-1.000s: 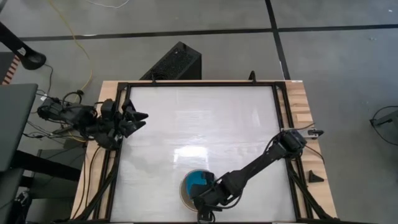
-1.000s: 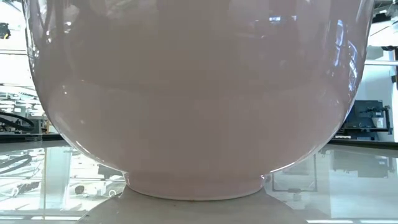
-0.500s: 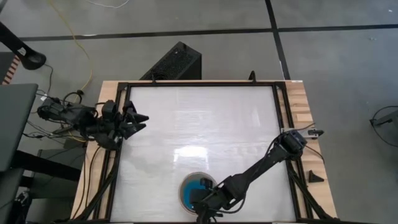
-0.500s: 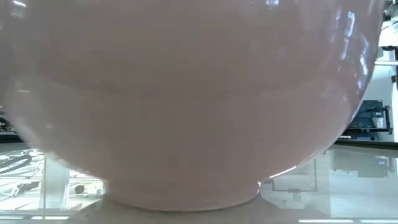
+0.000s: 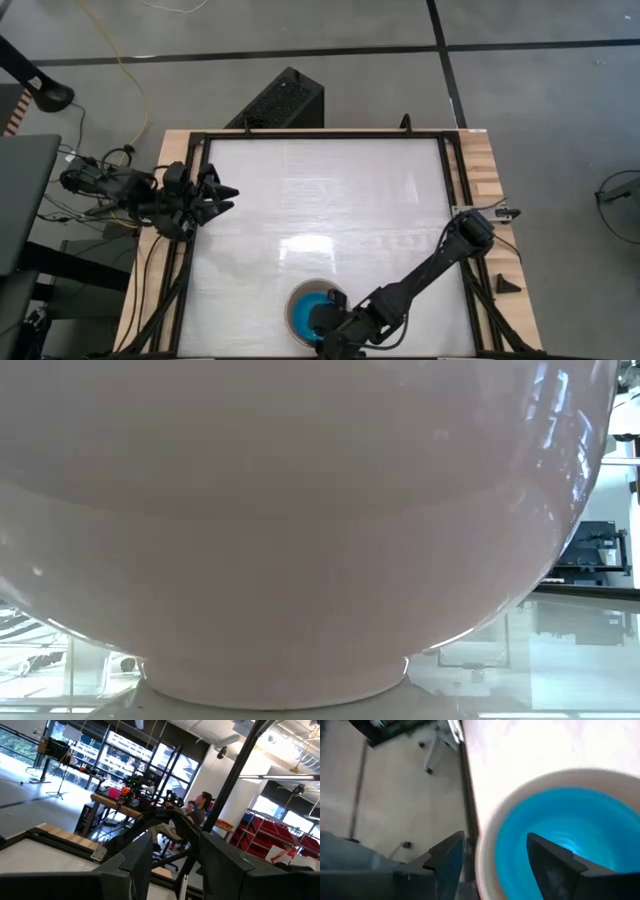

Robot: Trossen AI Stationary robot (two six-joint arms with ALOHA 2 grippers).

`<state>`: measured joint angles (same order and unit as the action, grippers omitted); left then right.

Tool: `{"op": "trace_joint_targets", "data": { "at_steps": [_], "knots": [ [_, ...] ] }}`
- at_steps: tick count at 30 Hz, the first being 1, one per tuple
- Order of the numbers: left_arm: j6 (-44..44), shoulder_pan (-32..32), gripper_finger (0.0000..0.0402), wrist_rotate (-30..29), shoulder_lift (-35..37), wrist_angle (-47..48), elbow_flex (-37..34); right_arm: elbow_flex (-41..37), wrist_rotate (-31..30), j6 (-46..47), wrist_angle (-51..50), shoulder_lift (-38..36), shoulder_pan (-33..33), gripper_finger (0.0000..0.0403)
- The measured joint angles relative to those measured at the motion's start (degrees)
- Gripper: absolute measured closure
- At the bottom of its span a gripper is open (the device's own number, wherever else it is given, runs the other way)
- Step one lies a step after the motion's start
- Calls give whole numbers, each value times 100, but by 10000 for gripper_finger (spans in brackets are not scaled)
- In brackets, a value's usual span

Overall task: Nest bowls inside each other
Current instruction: Stack the blue bowl on top of the blue patterned bowl

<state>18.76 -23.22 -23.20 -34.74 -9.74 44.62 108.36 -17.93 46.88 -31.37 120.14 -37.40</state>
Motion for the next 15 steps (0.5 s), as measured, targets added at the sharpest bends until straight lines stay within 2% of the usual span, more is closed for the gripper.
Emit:
{"op": "trace_joint_targets", "data": {
  "at_steps": [3,5,10,13,15],
  "knots": [
    [3,0,251,7,-2,8,0,0,-124,74,124,-12,-41,170],
    [9,0,251,7,-2,20,0,-1,-304,241,21,-9,-85,196],
    [11,0,251,15,-2,44,0,-37,-1281,614,-385,2,-186,305],
    [14,0,251,30,-2,61,0,-120,-1591,772,-370,-1,-207,369],
    [43,0,251,56,-2,91,0,-306,-1776,862,-191,-1,-191,385]
  ]
}}
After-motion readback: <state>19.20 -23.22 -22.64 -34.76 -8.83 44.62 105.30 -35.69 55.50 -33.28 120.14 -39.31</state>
